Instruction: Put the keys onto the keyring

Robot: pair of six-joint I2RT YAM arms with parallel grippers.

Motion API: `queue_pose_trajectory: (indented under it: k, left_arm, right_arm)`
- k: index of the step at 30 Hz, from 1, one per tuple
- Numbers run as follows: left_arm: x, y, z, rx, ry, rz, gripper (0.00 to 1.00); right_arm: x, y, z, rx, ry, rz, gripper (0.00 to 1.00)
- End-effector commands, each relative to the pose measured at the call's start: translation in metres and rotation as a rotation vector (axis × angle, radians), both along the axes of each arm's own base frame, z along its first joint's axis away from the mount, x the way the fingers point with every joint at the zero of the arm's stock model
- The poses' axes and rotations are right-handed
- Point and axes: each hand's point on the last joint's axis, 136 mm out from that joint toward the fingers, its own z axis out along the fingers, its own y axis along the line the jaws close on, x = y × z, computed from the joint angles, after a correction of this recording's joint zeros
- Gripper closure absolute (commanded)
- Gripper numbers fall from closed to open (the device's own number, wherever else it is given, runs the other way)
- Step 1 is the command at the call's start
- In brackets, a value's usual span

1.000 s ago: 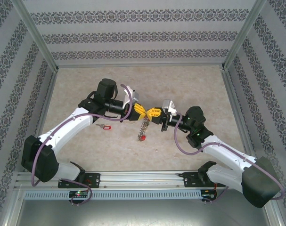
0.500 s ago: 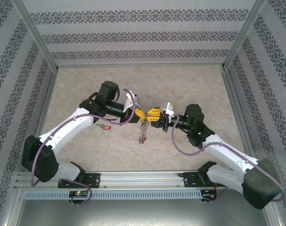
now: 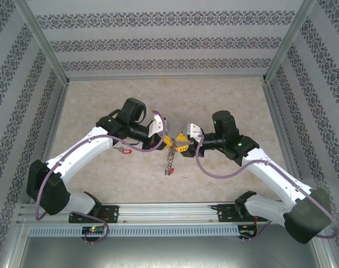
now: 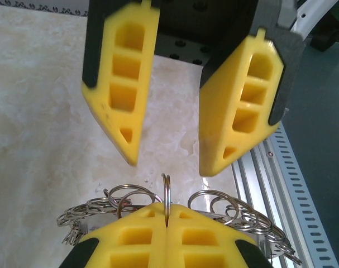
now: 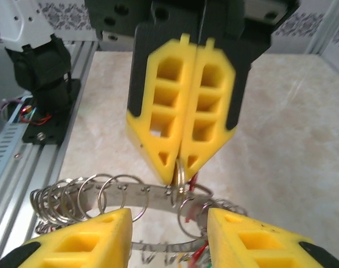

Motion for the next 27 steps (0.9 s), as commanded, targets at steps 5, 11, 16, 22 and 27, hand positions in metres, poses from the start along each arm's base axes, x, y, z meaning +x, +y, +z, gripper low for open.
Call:
queue_pose_trajectory:
  k: [5,11,16,22,27]
  left_arm:
    - [-0.007,-0.006,0.012,-0.028,-0.013,-0.065,1.00]
    - [-0.010,-0.008,0.009,-0.024,0.008,-0.083,1.00]
    - [-0.010,-0.009,0.010,-0.028,0.010,-0.087,1.00]
    - [-0.010,-0.010,0.016,-0.045,-0.005,-0.087,1.00]
    - [-0.011,-0.009,0.015,-0.044,-0.005,-0.088,1.00]
  right_arm:
    - [-0.011,0.010,0.010,0.021,0.066,0.086,0.60]
    - [-0.008,0.015,0.016,0.037,0.079,0.103,0.64]
    - [-0.006,0.019,0.019,0.043,0.092,0.113,0.71]
    - [-0.003,0.023,0.009,0.015,0.119,0.105,0.78]
    - [0.003,0.024,0.001,-0.006,0.141,0.070,1.00]
